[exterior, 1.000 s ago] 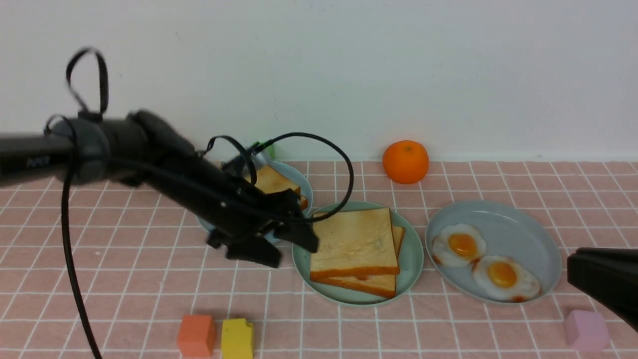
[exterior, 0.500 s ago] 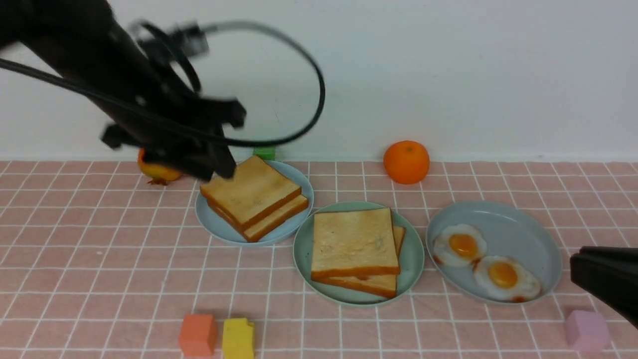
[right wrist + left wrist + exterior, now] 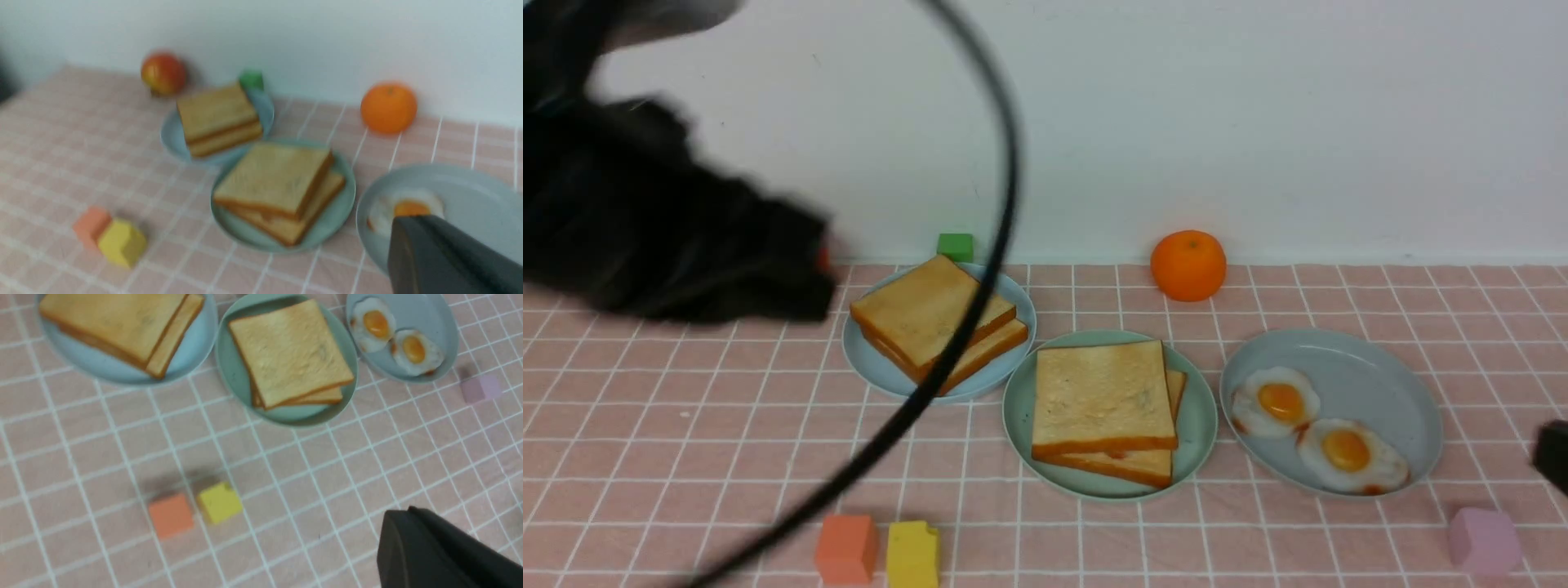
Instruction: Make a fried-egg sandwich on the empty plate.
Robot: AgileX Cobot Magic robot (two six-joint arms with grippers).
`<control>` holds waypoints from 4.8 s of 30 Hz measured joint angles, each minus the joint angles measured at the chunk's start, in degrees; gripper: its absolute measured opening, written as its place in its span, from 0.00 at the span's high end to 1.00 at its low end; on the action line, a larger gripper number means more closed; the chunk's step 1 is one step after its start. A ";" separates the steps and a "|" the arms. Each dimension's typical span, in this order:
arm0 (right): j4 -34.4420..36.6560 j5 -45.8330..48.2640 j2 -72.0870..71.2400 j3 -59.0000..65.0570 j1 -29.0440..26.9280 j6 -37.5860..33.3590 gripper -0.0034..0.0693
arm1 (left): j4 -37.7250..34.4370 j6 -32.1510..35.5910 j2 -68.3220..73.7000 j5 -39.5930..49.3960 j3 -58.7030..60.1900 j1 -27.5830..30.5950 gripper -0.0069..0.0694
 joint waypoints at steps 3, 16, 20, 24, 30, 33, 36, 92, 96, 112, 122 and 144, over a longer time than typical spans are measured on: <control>-0.67 -2.84 -7.07 5.38 0.00 4.79 0.96 | -0.91 -0.76 -8.60 -0.52 7.06 0.00 0.89; -2.82 -3.47 -22.40 14.31 0.00 8.02 0.96 | -10.21 -3.15 -32.42 -2.63 30.82 0.00 0.89; -2.82 -3.47 -22.40 14.31 0.00 8.02 0.96 | -11.50 -3.20 -32.74 -3.31 30.85 0.00 0.89; -2.82 -3.47 -22.40 14.31 0.00 8.02 0.95 | -11.63 -3.26 -32.74 -3.48 30.88 0.00 0.89; -2.82 -3.47 -22.40 14.31 0.00 8.14 0.95 | -11.63 -3.36 -32.74 -3.48 30.88 0.00 0.89; -2.82 -3.47 -22.40 14.31 0.00 8.14 0.95 | -11.36 -3.00 -32.74 -4.60 31.08 0.00 0.89; -2.82 -3.47 -22.40 14.31 0.00 8.14 0.95 | -8.52 -0.92 -33.33 -8.56 32.23 0.28 0.89; -2.82 -3.31 -22.40 14.38 0.00 8.31 0.88 | 19.64 -14.95 -60.62 -36.84 70.71 20.29 0.87; -2.82 -3.31 -22.40 14.38 0.00 8.31 0.87 | 19.61 -14.95 -60.62 -36.84 70.71 20.29 0.86; -13.88 2.50 -22.40 16.36 -10.97 5.70 0.84 | 19.61 -14.95 -60.62 -36.90 70.73 20.29 0.84; -8.79 8.55 -22.40 22.55 -21.56 5.47 0.82 | 19.61 -14.95 -60.62 -36.96 70.77 20.29 0.83; -8.79 8.60 -22.40 22.55 -22.13 5.39 0.79 | 19.61 -14.95 -60.62 -36.96 70.77 20.29 0.81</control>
